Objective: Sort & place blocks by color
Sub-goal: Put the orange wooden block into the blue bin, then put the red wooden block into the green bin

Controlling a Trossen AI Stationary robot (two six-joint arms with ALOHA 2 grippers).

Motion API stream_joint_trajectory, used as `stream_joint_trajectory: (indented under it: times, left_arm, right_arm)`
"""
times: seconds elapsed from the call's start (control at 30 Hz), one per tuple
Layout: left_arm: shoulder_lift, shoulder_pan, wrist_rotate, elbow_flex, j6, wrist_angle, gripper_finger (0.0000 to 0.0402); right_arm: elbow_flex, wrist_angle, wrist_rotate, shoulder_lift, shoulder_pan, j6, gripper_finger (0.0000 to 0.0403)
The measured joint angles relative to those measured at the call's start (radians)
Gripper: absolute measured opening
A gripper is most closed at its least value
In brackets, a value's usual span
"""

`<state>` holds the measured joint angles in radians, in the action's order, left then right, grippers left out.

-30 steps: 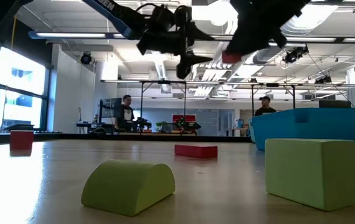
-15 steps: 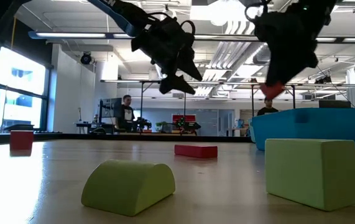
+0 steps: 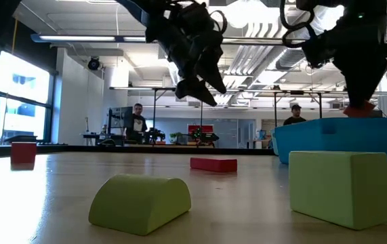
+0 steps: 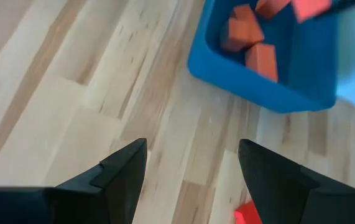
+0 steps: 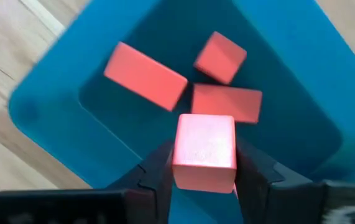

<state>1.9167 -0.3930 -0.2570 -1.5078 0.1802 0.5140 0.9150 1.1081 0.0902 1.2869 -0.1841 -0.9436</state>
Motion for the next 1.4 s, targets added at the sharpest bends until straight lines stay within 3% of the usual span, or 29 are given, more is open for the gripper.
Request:
stream_joint_trajectory:
  times: [0.2,0.53,0.9,1.13,1.4]
  left_arm:
    - [0.0,0.069,0.121,0.0,0.031,0.08,0.0243]
    - [0.0,0.168,0.174,0.0,0.138,0.152,0.0243]
    - [-0.084,0.273,0.34,0.001,0.246,0.281,0.0243]
    - [-0.151,0.337,0.467,0.0,0.331,0.405,0.0243]
    - [-0.181,0.414,0.53,0.0,0.456,0.556,0.0243]
  right_arm:
    - [0.0,0.022,-0.02,0.0,0.0,0.001,0.012]
    - [0.0,0.021,-0.044,0.0,0.0,0.053,0.0128]
    - [0.0,0.018,0.005,0.0,0.0,0.119,0.0214]
    - [0.0,-0.008,-0.048,0.0,0.0,0.122,0.0215]
    - [0.0,-0.189,-0.099,0.0,0.0,0.119,0.0216]
